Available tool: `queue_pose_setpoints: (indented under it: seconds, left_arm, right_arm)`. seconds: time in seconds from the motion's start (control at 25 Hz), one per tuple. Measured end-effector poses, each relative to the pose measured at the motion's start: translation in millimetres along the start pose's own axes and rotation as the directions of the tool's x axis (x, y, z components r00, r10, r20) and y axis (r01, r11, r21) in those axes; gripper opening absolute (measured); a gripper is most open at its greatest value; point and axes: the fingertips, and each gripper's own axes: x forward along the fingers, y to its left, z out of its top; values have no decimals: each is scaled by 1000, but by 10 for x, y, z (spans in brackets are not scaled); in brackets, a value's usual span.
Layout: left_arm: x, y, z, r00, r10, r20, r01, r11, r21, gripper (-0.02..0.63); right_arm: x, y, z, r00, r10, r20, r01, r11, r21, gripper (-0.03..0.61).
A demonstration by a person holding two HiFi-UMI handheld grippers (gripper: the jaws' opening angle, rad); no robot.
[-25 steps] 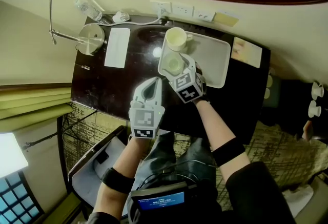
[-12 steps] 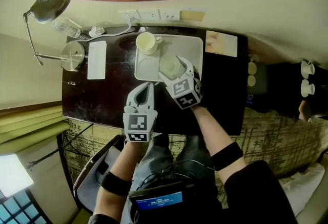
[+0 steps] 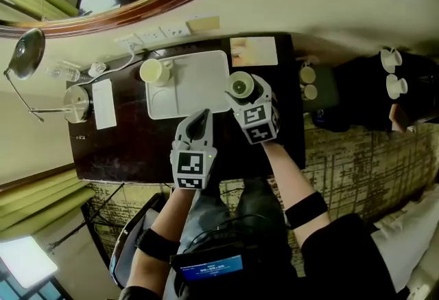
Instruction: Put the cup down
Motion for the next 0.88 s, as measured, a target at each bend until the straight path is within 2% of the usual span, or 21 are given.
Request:
queue_pose_setpoints:
  seconds: [0.2, 0.4, 0.88]
  left_arm:
    - [170, -330, 83, 999, -50, 7, 50, 998, 36, 0]
    - [256, -550, 115, 997, -76, -1, 76, 996, 46, 0]
    - [287, -576, 28, 998, -57, -41, 59, 997, 48, 0]
  right_arm:
    - [-215, -476, -250, 997, -74, -12, 74, 996, 49, 394]
    - [-292, -763, -456, 993, -111, -30, 113, 991, 73, 396]
    - [-131, -808, -789, 992, -99, -74, 106, 989, 99, 410]
